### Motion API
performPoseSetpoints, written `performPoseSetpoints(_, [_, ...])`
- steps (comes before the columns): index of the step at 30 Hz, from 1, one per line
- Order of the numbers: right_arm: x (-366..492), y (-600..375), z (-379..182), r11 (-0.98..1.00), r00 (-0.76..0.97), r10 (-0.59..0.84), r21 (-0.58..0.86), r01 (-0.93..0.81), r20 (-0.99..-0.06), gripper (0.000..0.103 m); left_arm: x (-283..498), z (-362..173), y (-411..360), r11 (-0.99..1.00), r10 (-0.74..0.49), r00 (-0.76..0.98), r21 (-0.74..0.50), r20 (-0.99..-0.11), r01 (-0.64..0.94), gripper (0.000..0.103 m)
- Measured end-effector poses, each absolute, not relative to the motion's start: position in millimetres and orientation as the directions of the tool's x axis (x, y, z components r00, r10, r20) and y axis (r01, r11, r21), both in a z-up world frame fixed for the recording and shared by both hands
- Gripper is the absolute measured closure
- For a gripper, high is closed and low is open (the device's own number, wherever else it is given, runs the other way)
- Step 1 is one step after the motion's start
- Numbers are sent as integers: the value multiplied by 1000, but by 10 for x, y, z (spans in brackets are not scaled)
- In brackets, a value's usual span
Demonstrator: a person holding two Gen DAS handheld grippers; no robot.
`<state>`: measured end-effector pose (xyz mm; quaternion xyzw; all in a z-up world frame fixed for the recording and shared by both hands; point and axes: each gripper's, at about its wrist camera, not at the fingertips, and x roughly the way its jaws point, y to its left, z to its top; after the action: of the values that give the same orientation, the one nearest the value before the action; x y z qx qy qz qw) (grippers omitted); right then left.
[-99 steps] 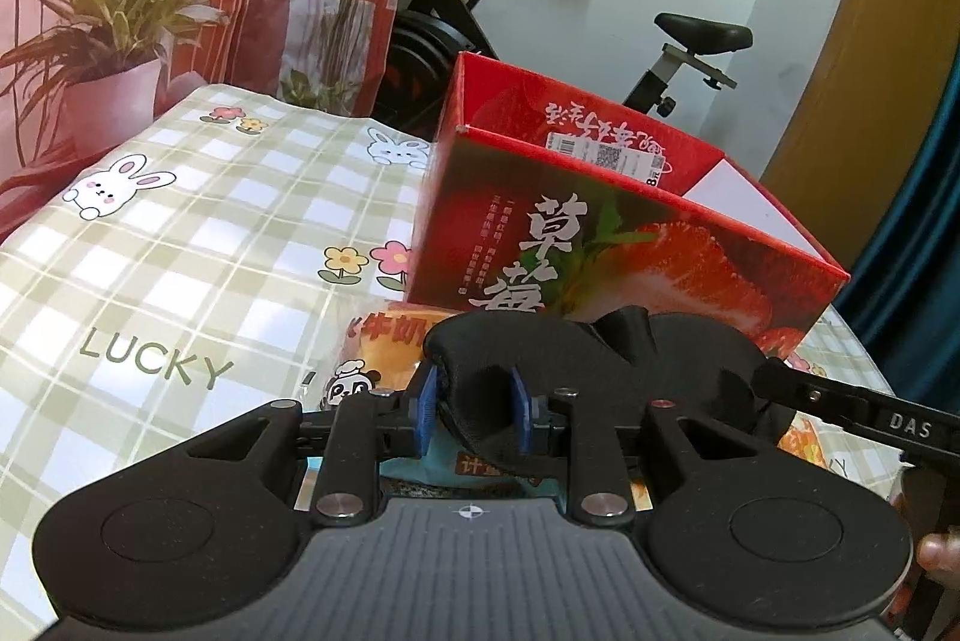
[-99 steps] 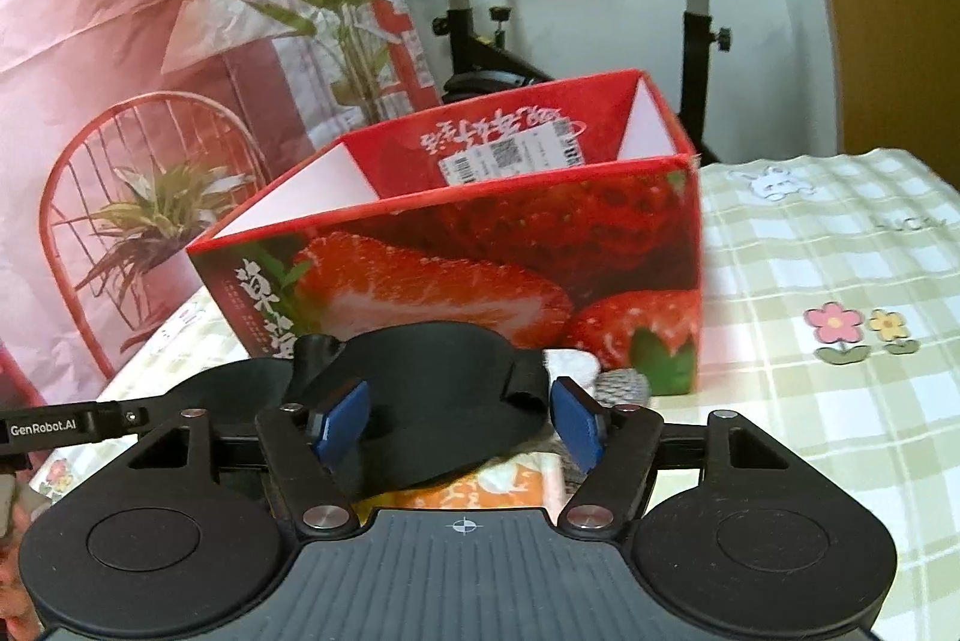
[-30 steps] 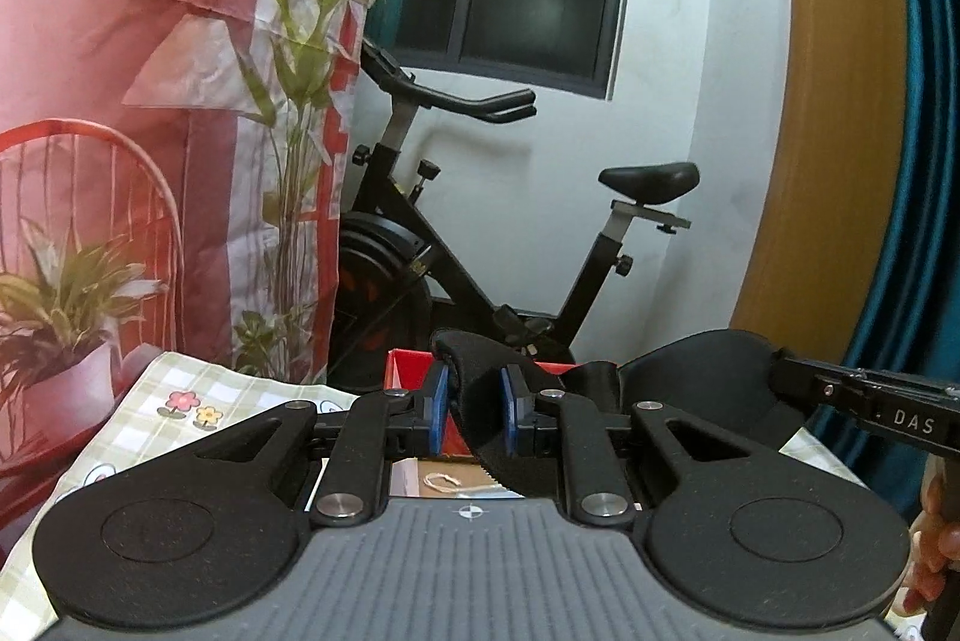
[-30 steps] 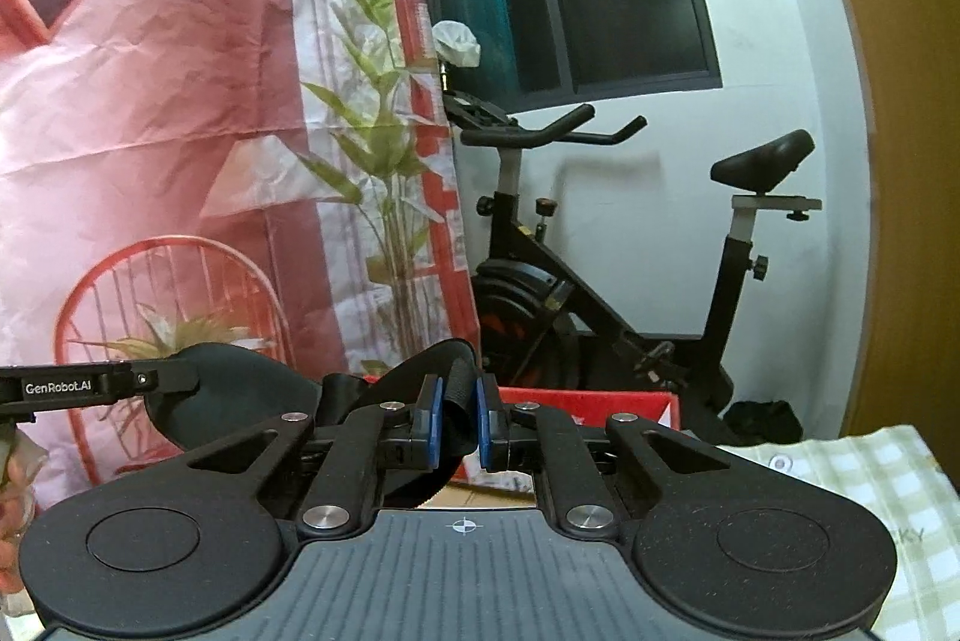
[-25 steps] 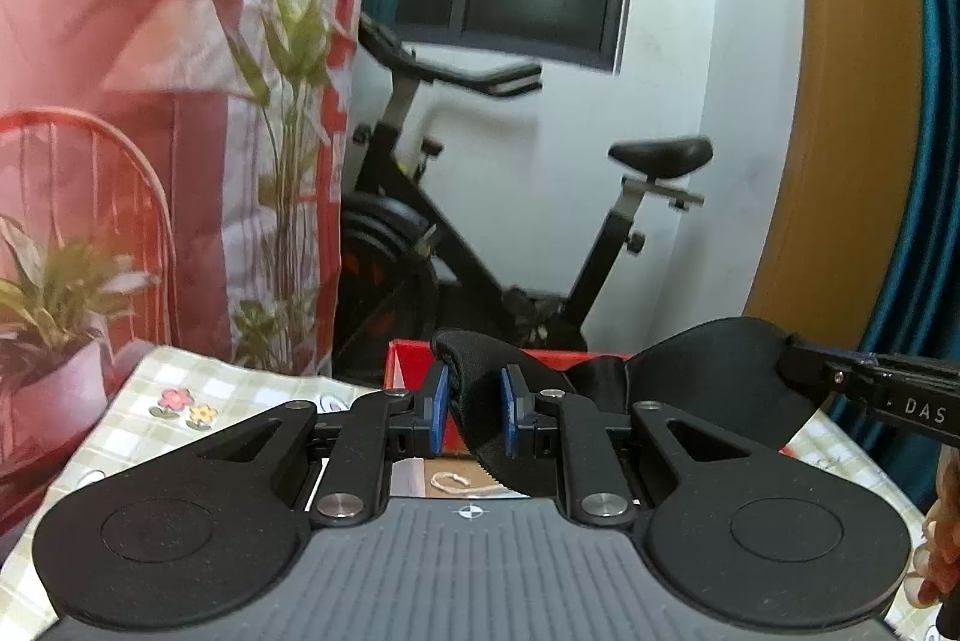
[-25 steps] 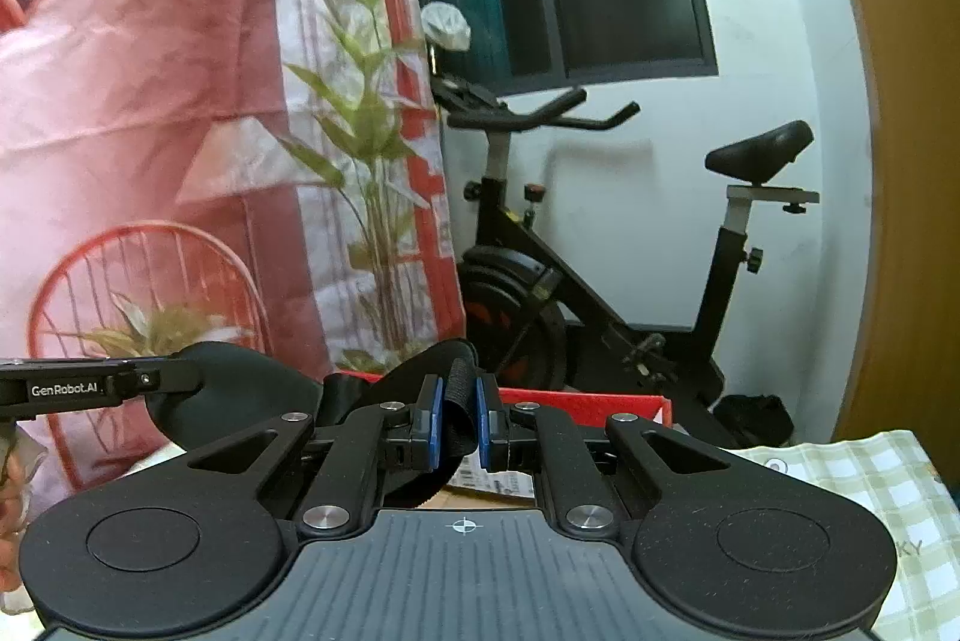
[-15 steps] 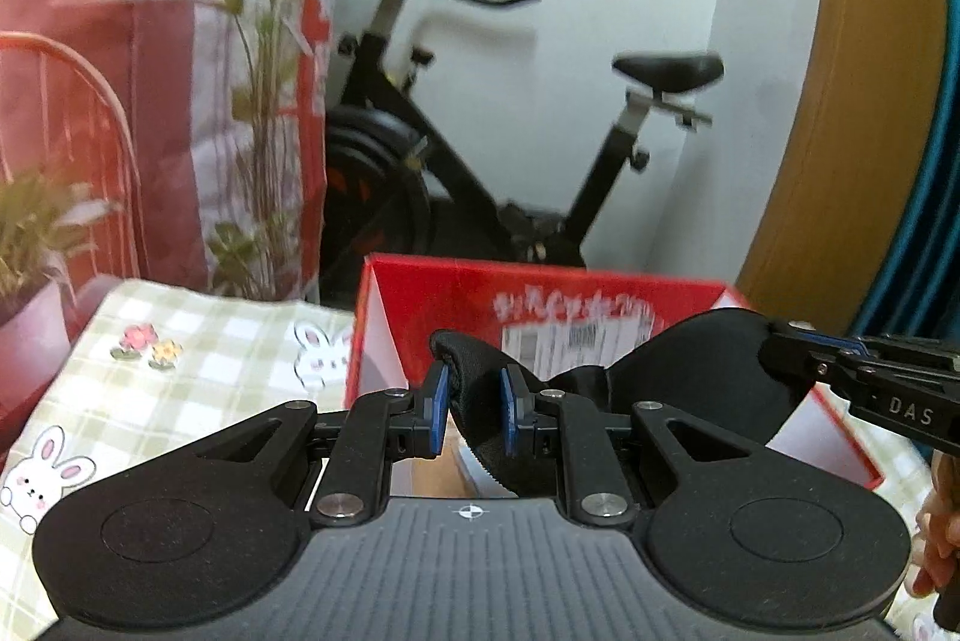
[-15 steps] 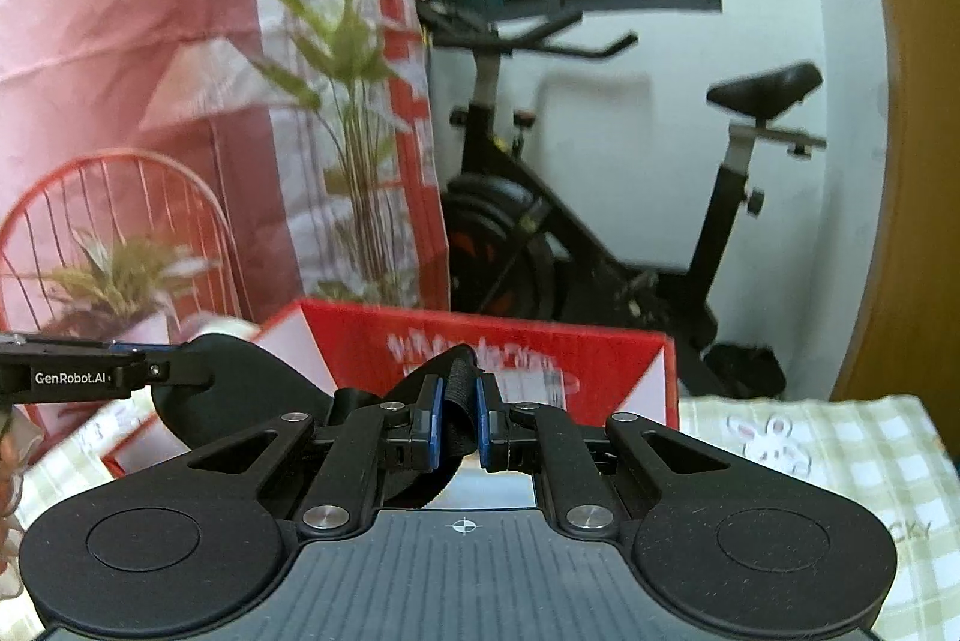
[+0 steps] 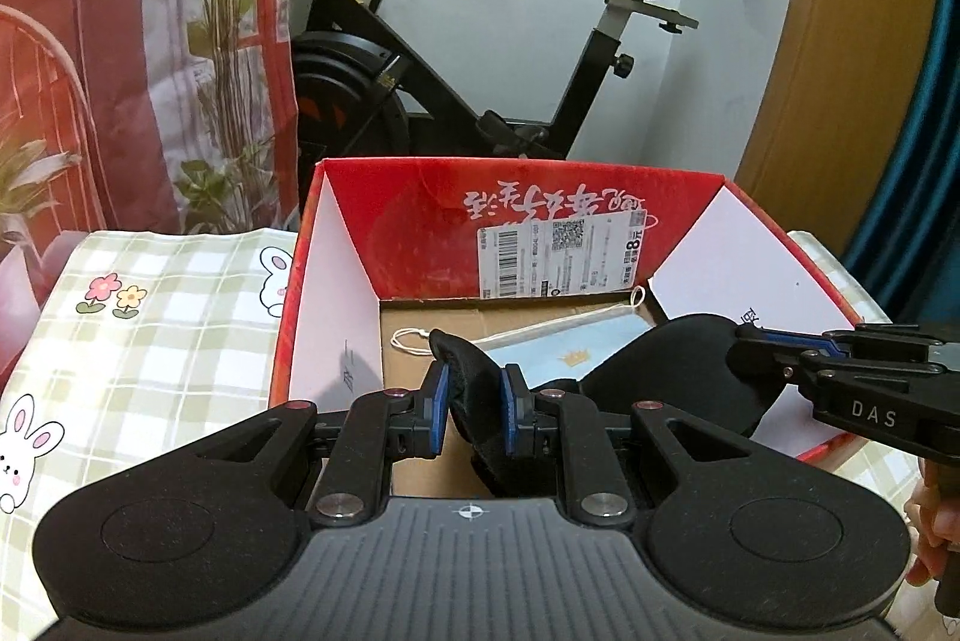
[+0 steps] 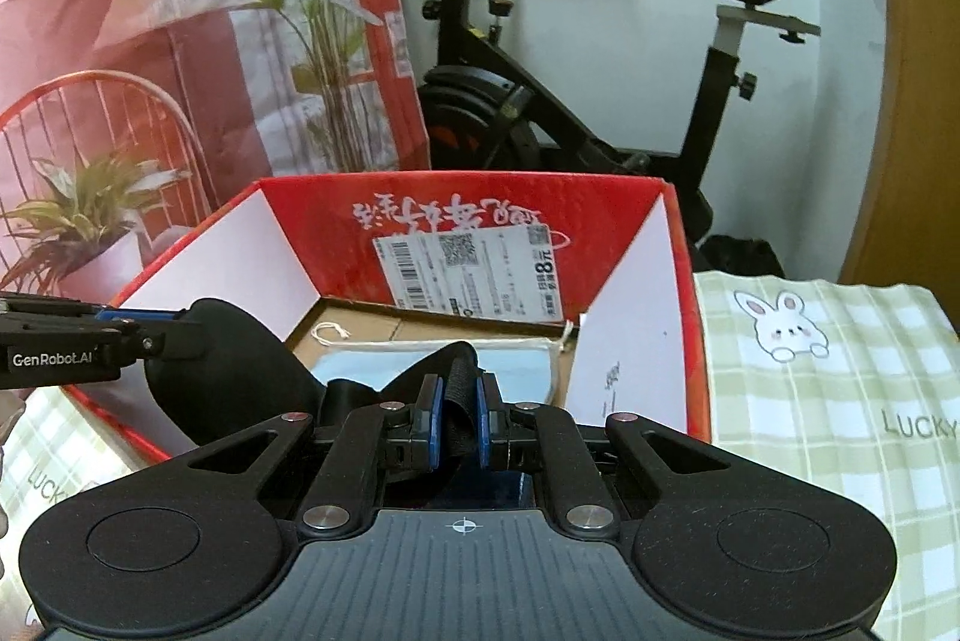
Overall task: Organize soft objects
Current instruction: 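Carry the black eye mask over the red box and open both tools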
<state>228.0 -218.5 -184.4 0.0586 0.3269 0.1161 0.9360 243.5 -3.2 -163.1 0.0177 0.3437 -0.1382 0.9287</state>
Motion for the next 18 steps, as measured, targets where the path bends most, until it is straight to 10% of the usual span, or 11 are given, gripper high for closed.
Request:
performPoseSetpoints(4, [2235,-2200,-1817,972,764,230,173,-156,-603,83,2402,-1604,-71,954,-252,726,-38,-639,298,78])
performPoseSetpoints(8, [2137,-2167,-1746,978,783,206,144,-149,-586,74,2318,-1552,-97,946,-262,741,-14,-619,323,41])
performPoseSetpoints(18, [1791,-2131,-1499,975,819,221,125,-183,-530,19,1960,-1321,-63,946,-246,784,36,-570,322,8])
